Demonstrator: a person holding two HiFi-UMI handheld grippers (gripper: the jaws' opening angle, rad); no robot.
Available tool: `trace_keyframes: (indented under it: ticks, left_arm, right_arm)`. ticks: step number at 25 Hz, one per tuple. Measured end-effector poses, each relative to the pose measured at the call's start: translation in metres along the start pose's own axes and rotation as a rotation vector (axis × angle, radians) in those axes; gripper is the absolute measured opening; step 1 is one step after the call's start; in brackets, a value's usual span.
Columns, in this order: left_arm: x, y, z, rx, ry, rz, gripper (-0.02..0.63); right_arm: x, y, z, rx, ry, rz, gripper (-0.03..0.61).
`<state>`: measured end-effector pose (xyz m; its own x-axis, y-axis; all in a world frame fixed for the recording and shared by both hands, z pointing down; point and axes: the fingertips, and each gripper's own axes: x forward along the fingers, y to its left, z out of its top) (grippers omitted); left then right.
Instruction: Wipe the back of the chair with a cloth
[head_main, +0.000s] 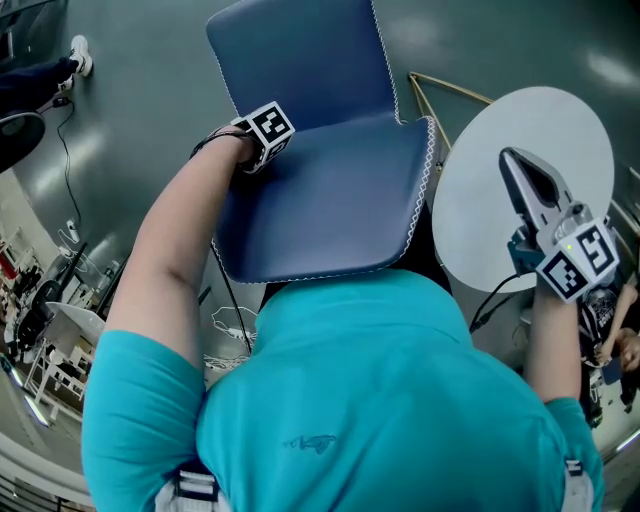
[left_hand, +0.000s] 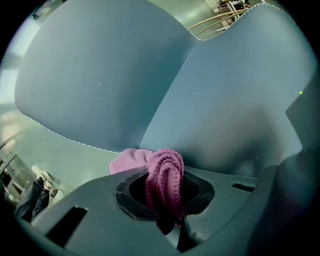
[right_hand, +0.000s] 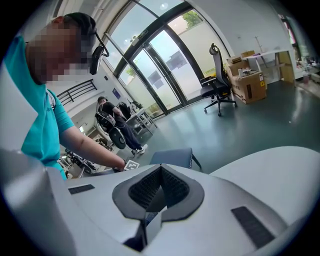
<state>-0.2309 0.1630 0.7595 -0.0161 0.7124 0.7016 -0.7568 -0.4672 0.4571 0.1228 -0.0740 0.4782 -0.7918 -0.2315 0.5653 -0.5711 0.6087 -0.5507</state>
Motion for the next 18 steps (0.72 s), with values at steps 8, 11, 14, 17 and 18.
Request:
trace_keyframes:
  ticks: [8,11,14,17,18]
  left_arm:
    - [0.007,0.005,0.008,0.016,0.009,0.006,0.058]
    - [0.011,0.005,0.012,0.014,0.013,0.002,0.058]
    - [0.011,0.004,0.016,0.017,0.013,0.008,0.058]
    - [0.011,0.004,0.018,0.028,0.020,0.018,0.058]
    - [0.012,0.004,0.018,0.035,0.027,0.024,0.058]
  right_arm:
    - [-0.003,-0.007,-0.006,0.011,-0.005,-0.009,-0.008]
    - [-0.004,-0.010,-0.010,0.011,-0.005,-0.009,-0.008]
    - [-0.006,-0.013,-0.014,0.022,-0.011,-0.014,-0.008]
    - [-0.008,-0.015,-0.016,0.024,-0.015,-0.016,-0.008]
    - [-0.008,-0.015,-0.016,0.024,-0.017,-0.016,-0.008]
